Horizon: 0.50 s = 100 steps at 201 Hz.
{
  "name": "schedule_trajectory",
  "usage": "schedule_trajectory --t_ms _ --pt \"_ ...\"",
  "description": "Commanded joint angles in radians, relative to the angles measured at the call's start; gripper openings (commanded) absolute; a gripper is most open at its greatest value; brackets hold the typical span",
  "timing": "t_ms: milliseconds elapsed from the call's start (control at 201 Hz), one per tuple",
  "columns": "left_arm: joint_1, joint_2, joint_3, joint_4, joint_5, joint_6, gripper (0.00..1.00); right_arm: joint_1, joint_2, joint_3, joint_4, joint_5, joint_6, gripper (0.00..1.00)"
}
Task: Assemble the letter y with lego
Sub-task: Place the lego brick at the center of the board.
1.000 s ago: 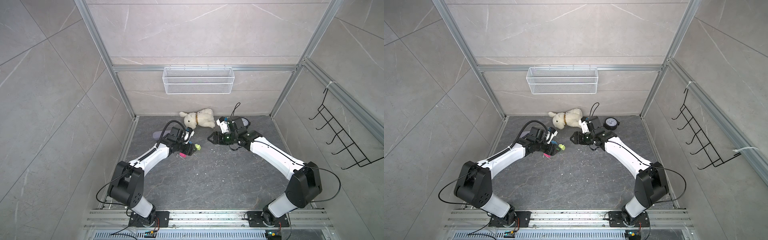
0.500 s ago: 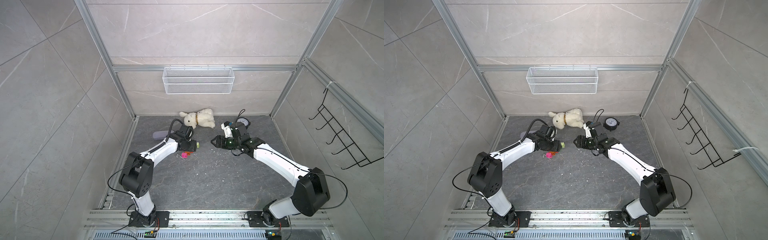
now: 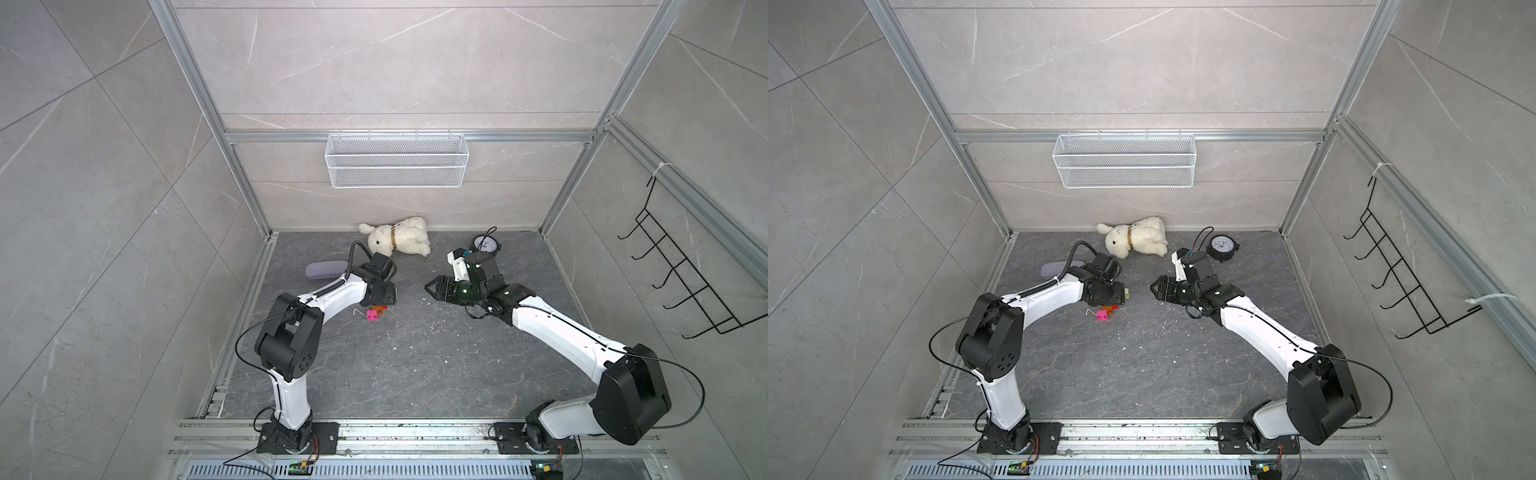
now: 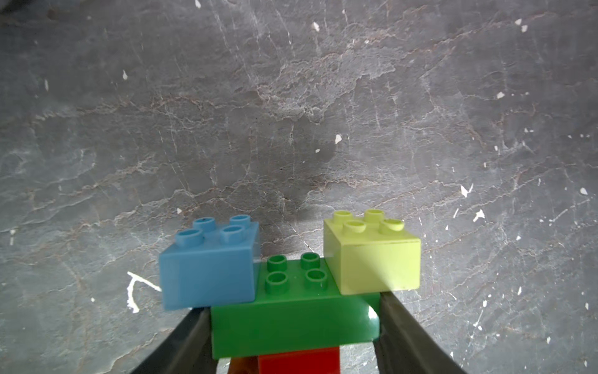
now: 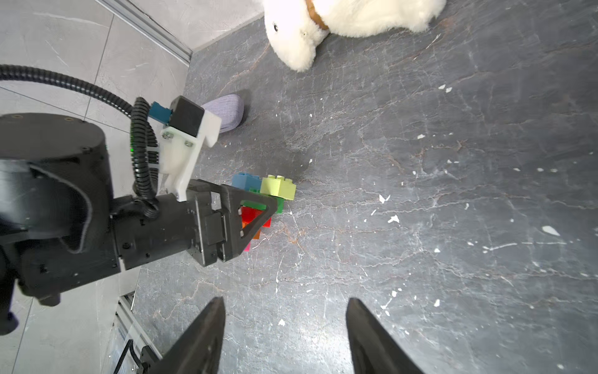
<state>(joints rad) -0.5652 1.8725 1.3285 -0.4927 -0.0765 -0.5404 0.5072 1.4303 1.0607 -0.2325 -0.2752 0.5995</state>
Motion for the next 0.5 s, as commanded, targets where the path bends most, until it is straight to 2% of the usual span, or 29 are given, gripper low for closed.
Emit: schedule_trajectory --t_ms 0,493 --pt "-0.006 0.019 0.037 0.01 -0.012 -0.054 0.49 0.001 -0.022 -0.019 0.026 0.008 0.016 0.62" --pt "-0.015 0.06 0.018 0.04 -0.008 -0.109 0.52 0.001 -0.027 -0.044 0.041 0.006 0.022 0.62"
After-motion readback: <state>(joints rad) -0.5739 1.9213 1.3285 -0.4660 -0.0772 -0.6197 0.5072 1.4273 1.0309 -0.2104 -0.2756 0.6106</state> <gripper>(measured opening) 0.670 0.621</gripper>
